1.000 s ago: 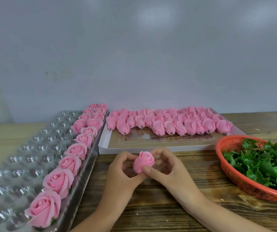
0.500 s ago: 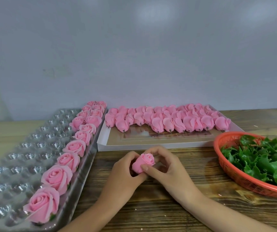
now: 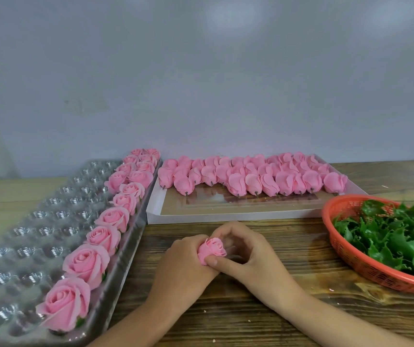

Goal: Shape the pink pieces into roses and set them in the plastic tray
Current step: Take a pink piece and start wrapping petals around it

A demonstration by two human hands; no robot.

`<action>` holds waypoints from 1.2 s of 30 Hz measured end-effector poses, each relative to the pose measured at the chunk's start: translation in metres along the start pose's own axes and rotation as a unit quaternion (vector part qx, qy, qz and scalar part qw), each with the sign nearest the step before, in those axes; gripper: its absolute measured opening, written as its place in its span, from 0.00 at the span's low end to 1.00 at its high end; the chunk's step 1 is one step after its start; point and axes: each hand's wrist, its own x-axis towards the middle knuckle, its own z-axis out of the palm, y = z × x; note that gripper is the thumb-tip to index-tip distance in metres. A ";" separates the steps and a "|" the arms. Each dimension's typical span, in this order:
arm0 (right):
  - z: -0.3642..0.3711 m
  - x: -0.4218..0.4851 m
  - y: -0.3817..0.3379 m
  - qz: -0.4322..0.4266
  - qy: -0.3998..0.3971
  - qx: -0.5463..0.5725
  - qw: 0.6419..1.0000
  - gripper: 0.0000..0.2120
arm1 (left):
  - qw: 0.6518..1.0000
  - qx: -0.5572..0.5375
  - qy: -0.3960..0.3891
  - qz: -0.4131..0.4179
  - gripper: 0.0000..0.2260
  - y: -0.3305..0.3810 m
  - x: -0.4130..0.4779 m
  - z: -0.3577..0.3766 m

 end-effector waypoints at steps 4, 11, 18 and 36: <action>-0.001 -0.001 0.000 -0.018 -0.016 0.016 1.000 0.09 | 1.000 -0.019 -0.003 0.005 0.10 0.002 -0.001 -0.001; -0.001 -0.001 0.002 -0.028 -0.019 0.037 0.999 0.11 | 1.000 -0.020 0.014 -0.011 0.08 0.003 -0.003 -0.002; -0.001 0.001 0.001 -0.018 -0.020 0.008 1.000 0.10 | 1.000 0.010 0.016 -0.014 0.09 0.004 -0.003 -0.002; 0.002 -0.003 -0.004 -0.027 -0.017 -0.058 0.998 0.15 | 0.998 0.054 0.013 0.019 0.04 0.004 -0.007 -0.002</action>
